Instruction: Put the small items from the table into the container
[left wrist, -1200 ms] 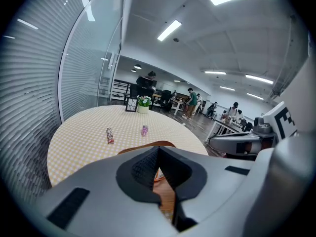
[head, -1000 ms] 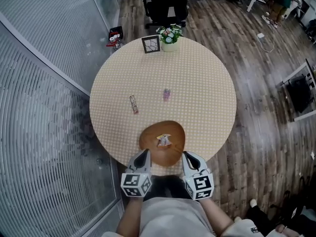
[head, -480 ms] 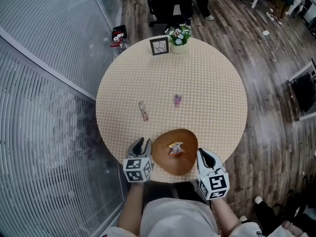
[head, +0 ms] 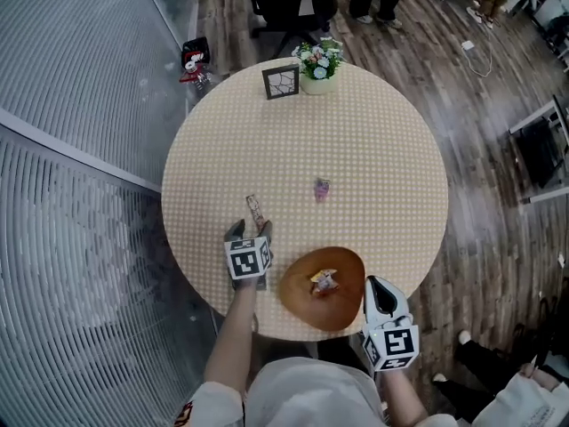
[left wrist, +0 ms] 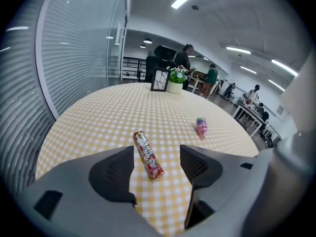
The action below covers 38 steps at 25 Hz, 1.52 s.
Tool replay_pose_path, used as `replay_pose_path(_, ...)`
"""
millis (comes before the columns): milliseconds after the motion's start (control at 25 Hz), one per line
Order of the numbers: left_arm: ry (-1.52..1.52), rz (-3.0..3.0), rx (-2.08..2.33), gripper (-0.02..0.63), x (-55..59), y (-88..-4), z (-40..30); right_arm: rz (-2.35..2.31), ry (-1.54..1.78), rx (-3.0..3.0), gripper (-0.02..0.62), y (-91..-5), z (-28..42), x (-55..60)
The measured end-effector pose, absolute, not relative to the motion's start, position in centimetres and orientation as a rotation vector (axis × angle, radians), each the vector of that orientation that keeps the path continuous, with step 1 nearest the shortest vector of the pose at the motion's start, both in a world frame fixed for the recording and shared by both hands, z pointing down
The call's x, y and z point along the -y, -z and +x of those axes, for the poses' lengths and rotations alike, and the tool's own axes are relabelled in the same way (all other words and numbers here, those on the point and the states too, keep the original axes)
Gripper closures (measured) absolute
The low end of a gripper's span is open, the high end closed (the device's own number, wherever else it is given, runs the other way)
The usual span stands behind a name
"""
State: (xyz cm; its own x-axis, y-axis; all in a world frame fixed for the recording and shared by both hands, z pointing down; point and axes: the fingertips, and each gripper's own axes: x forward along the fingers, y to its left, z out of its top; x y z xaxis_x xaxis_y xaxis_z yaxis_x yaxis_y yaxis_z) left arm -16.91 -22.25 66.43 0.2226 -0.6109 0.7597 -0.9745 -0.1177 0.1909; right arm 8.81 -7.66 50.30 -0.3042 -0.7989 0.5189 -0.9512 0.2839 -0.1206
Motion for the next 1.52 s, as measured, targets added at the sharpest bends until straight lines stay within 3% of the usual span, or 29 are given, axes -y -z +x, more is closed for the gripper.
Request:
replay_pose_path(480,-0.762,1.665,1.381,0.341,24.6,-72.9,-17.3,1.657,-0.625,2.110,0.594,-51.5,10.3,8.9)
replay_pose_path(680,-0.837,1.633,1.402,0.449,24.1,-73.8,-17.7,1.643,-0.636,2.106,0.594,-51.8,10.4,8.9)
replay_pose_path(880,-0.863,1.636,1.399,0.493,24.3,-73.8,-18.0,1.629,-0.643,2.105,0.594,-52.1,10.5,9.0)
replay_pose_path(1280,-0.847,1.727,1.443,0.503,25.0,-71.9,-18.3,1.612,-0.651,2.114,0.594,-52.4,10.3,9.0)
replay_pose_path(1520,-0.760,1.875,1.457,0.503,23.4,-65.5,-18.2,1.607,-0.650,2.145,0.594,-52.4,10.4,8.6)
